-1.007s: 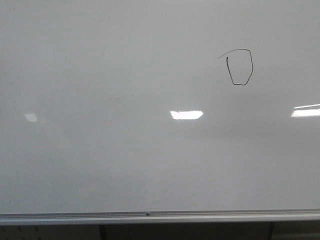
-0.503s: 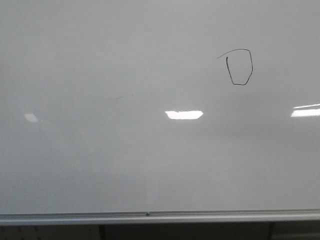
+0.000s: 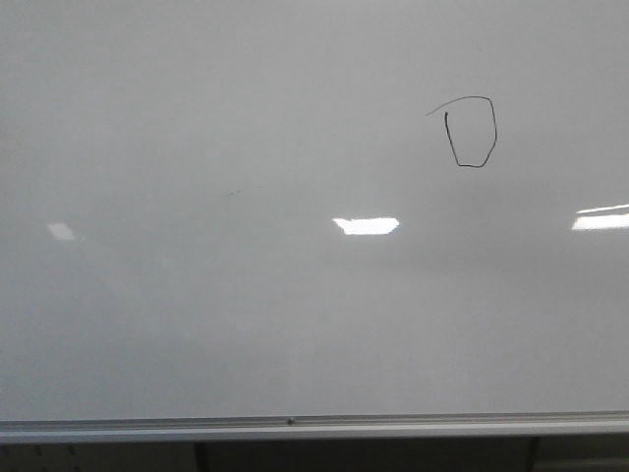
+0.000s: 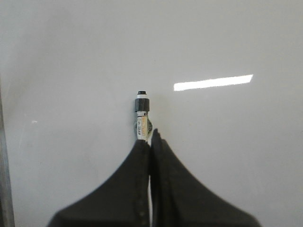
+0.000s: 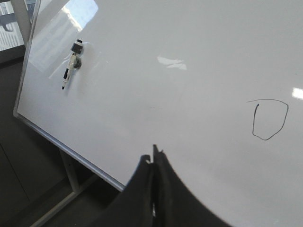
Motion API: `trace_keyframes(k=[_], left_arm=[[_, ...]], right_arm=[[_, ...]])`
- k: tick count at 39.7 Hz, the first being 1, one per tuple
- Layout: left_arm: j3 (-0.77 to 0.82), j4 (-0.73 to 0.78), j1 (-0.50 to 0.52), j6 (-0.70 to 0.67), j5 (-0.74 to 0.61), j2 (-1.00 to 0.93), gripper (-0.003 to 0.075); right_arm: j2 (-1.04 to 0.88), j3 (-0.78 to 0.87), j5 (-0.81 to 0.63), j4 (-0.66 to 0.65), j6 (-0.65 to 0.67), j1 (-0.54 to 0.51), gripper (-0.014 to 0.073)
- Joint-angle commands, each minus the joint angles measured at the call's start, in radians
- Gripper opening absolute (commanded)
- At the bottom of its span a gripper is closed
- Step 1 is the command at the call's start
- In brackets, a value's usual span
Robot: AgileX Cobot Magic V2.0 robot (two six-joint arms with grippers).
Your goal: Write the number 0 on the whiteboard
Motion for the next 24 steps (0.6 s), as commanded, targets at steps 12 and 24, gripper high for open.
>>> trace_keyframes(k=[12,24], left_arm=[[0.100,0.185,-0.052,-0.252,-0.198,-0.079,-0.0020],[0.317,0.197,-0.093,-0.297,-0.325,-0.225,-0.0020]], right_arm=[[0.008,-0.025,-0.057,0.025,-0.002,0.000,-0.0069],[0.009,-0.025,-0.057,0.025,-0.002,0.000,-0.0069]])
